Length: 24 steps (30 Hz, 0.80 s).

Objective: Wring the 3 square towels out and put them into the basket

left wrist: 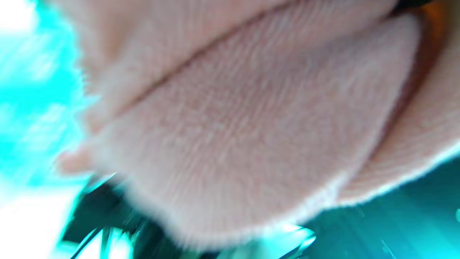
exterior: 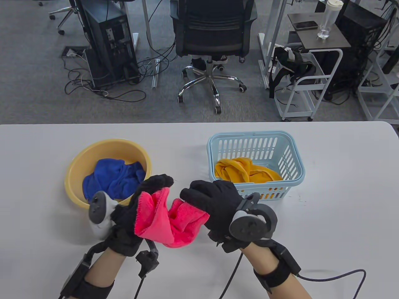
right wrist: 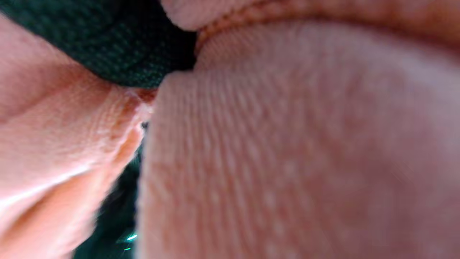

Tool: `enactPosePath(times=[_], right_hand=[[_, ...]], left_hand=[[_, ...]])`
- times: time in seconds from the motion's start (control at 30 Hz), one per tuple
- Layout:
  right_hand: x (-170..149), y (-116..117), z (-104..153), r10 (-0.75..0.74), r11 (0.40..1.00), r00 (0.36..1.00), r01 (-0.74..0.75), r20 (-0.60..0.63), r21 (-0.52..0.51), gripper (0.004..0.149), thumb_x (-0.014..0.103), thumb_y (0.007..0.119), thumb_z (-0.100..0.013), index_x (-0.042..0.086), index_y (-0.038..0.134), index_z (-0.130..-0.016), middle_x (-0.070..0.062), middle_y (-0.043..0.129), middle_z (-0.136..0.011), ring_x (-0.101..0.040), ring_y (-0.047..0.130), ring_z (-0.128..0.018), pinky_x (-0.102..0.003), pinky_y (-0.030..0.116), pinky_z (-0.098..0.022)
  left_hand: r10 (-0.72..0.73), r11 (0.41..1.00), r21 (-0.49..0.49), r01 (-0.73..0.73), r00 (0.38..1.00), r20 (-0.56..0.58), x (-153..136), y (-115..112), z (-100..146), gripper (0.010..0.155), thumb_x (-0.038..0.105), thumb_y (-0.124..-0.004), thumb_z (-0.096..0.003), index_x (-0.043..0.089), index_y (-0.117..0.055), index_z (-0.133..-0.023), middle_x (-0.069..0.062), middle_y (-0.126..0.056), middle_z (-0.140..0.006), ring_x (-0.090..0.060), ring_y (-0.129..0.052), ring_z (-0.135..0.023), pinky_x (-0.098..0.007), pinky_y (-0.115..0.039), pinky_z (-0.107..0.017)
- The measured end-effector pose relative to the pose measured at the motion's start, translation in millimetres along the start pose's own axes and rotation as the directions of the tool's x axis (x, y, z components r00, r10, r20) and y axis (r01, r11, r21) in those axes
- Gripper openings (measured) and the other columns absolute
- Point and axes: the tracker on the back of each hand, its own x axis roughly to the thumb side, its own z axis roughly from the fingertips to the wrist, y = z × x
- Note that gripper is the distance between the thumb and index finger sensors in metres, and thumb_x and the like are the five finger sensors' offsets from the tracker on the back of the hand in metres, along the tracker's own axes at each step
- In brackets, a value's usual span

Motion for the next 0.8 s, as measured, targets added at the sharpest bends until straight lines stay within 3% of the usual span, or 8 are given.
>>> enactPosePath(times=[0.07, 0.13, 0.3, 0.4, 0.5, 0.53, 0.63, 0.8], right_hand=[[17, -6, 0, 0.300, 0.954, 0.941, -0.298, 0.157, -0.042, 0.036, 0.025, 0.084, -0.054, 0.037, 0.086, -0.088, -0.004, 0.087, -0.089, -0.031, 0.095, -0.049, -0.056, 0.072, -0.051], [27, -6, 2, 0.513, 0.858, 0.830, -0.503, 0.217, -0.104, 0.036, 0.030, 0.082, -0.054, 0.043, 0.083, -0.088, 0.002, 0.086, -0.091, -0.026, 0.096, -0.051, -0.052, 0.075, -0.050], [30, 5, 3, 0.444, 0.893, 0.858, -0.448, 0.259, -0.045, 0.036, 0.028, 0.083, -0.054, 0.042, 0.083, -0.087, 0.002, 0.085, -0.092, -0.027, 0.095, -0.052, -0.053, 0.073, -0.050], [22, 5, 2, 0.425, 0.900, 0.873, -0.435, 0.241, -0.012, 0.037, 0.031, 0.086, -0.052, 0.040, 0.085, -0.087, 0.003, 0.087, -0.090, -0.026, 0.096, -0.049, -0.053, 0.074, -0.051], [8, 13, 3, 0.401, 0.908, 0.895, -0.416, 0.197, 0.041, 0.039, 0.038, 0.089, -0.048, 0.034, 0.086, -0.087, 0.004, 0.094, -0.082, -0.018, 0.101, -0.036, -0.049, 0.081, -0.043], [1, 18, 3, 0.349, 0.926, 0.923, -0.367, 0.162, 0.091, 0.041, 0.041, 0.090, -0.047, 0.032, 0.087, -0.087, 0.003, 0.097, -0.078, -0.016, 0.102, -0.030, -0.047, 0.084, -0.039], [-17, 33, 1, 0.090, 0.949, 0.994, -0.065, -0.068, 0.308, 0.046, 0.045, 0.089, -0.047, 0.023, 0.088, -0.088, 0.001, 0.102, -0.069, -0.013, 0.103, -0.021, -0.045, 0.087, -0.030], [-39, 60, 7, -0.343, 0.730, 0.829, 0.531, -0.442, 0.430, 0.047, 0.042, 0.087, -0.047, 0.011, 0.091, -0.082, -0.002, 0.105, -0.052, -0.012, 0.103, -0.010, -0.044, 0.088, -0.019]], left_hand=[[0.039, 0.992, -0.118, -0.045, 0.998, -0.054, -24, -10, -7, 0.082, 0.080, -0.058, -0.0506, 0.053, -0.008, -0.109, 0.012, -0.005, -0.122, -0.040, -0.023, -0.121, -0.062, -0.026, -0.086], [-0.065, 0.993, -0.104, 0.057, 0.996, -0.068, -37, -20, -10, 0.085, 0.079, -0.059, -0.0497, 0.054, -0.002, -0.107, 0.008, -0.011, -0.121, -0.038, -0.057, -0.114, -0.057, -0.052, -0.082], [-0.196, 0.950, -0.269, 0.156, 0.972, -0.127, -43, -41, -15, 0.095, 0.074, -0.069, -0.0497, 0.046, 0.007, -0.100, 0.009, -0.049, -0.114, -0.021, -0.090, -0.075, -0.038, -0.076, -0.056], [-0.518, 0.854, -0.204, 0.478, 0.817, -0.254, -24, -29, -11, 0.089, 0.067, -0.077, -0.0504, 0.041, -0.014, -0.109, 0.010, -0.070, -0.095, -0.019, -0.090, -0.064, -0.037, -0.076, -0.050], [-0.856, 0.440, -0.052, 0.896, 0.402, -0.325, 12, -22, -4, 0.075, 0.062, -0.081, -0.0488, 0.044, -0.038, -0.108, 0.011, -0.070, -0.094, -0.022, -0.085, -0.072, -0.043, -0.070, -0.059], [-0.918, 0.201, 0.027, 0.979, 0.197, -0.344, 24, -24, -1, 0.072, 0.062, -0.082, -0.0480, 0.045, -0.042, -0.106, 0.013, -0.070, -0.095, -0.022, -0.083, -0.075, -0.044, -0.067, -0.064], [-0.914, -0.247, 0.121, 0.961, -0.190, -0.359, 41, -33, 4, 0.068, 0.064, -0.081, -0.0467, 0.053, -0.045, -0.103, 0.019, -0.065, -0.097, -0.019, -0.074, -0.089, -0.046, -0.058, -0.075], [-0.882, -0.431, 0.268, 0.862, -0.340, -0.325, 35, -44, 9, 0.064, 0.063, -0.080, -0.0452, 0.057, -0.047, -0.100, 0.021, -0.064, -0.098, -0.019, -0.070, -0.093, -0.046, -0.054, -0.078]])
